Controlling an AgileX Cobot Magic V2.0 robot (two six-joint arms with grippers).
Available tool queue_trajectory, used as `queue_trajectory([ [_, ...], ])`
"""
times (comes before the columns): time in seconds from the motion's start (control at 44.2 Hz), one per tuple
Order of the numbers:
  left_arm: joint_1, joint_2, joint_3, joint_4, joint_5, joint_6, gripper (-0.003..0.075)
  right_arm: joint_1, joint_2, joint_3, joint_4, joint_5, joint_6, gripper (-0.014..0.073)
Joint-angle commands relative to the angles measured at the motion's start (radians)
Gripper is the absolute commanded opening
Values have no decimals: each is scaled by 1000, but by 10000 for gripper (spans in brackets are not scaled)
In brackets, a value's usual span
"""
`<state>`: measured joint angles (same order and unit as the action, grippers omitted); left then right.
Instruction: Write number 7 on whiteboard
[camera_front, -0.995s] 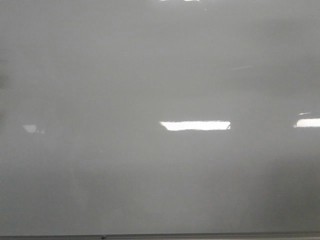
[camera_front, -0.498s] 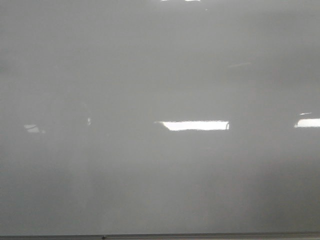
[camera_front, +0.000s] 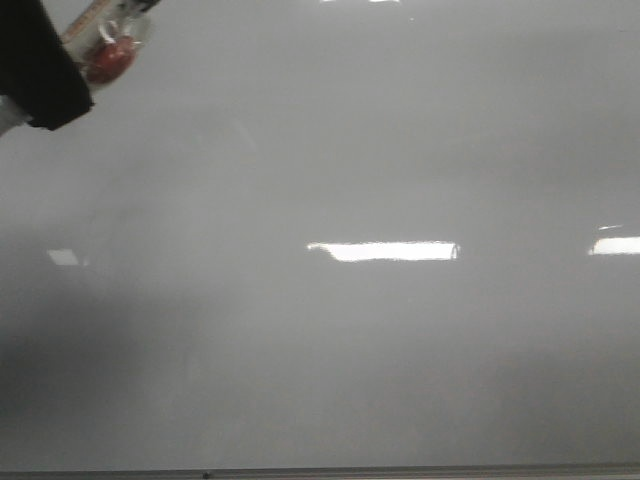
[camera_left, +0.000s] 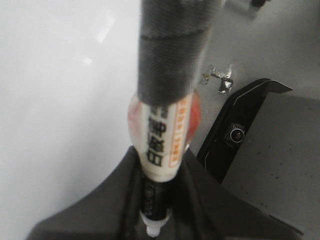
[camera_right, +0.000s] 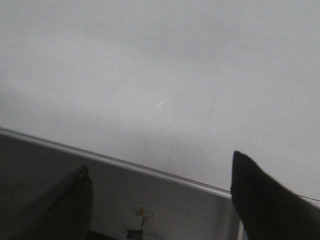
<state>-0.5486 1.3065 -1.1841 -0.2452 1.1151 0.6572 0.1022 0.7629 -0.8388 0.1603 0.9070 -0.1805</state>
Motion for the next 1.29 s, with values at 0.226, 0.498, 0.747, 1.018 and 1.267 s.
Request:
queue_trajectory([
  [0.226, -260, -16, -32, -27, -69, 36, -20, 112, 100, -94, 397, 108, -576, 591],
  [0.498, -343, 32, -32, -27, -73, 36, -20, 379, 226, -177, 409, 121, -680, 591],
  [0.747, -352, 62, -32, -21, -70, 36, -21, 537, 381, -265, 408, 88, -681, 591],
  [1.018, -352, 62, -32, -21, -69, 36, -21, 567, 444, -273, 411, 38, -681, 419],
  [1.267, -352, 62, -32, -21, -69, 36, -20, 568, 444, -273, 421, 38, -681, 274],
])
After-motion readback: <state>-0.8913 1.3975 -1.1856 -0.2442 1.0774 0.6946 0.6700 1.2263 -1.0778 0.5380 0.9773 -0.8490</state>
